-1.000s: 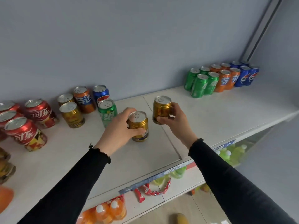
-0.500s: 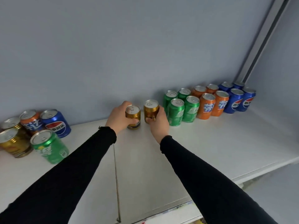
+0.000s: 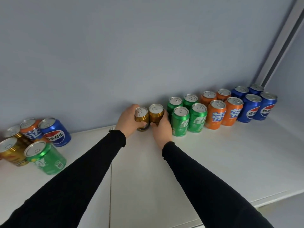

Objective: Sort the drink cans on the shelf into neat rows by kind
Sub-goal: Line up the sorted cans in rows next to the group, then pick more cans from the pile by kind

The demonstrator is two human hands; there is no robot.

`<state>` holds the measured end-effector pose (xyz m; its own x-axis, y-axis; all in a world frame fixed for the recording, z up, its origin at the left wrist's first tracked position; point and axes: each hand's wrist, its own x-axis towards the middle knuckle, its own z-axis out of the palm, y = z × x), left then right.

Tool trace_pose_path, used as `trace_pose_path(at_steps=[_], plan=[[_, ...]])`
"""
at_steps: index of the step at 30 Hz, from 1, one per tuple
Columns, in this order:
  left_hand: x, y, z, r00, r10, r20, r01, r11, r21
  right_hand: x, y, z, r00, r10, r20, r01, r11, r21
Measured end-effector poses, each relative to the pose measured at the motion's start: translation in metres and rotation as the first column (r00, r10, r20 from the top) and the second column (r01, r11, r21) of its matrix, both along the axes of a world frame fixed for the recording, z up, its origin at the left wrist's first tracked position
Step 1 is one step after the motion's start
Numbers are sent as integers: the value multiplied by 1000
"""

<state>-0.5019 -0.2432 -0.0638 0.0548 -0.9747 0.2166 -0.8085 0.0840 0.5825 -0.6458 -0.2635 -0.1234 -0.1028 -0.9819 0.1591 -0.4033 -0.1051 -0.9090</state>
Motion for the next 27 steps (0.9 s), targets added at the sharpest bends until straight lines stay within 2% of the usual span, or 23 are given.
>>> trace_pose_path(at_steps=[6,10,14,17,21,27], plan=[[7,30,-1,995,31,-92,-27,999,46,-9,40,5,997,68,28,-68,997,-32],[25,91,-6,998,64,22,-64,998,14,-12,84,10,972,164,-166,-177,982,-70],[53,160,-4,980,114,161,-104,992,-67,12,113,16,899,275,-341,-333,935,-121],[81,205,-3,967,176,182,-159,982,-104,42,134,19,846,338,-412,-425,894,-139],[127,255,-2,952,263,154,-247,962,-115,92,164,25,802,416,-429,-533,823,-199],[214,322,0,919,364,152,-345,928,-139,183,222,36,798,454,-396,-574,773,-271]])
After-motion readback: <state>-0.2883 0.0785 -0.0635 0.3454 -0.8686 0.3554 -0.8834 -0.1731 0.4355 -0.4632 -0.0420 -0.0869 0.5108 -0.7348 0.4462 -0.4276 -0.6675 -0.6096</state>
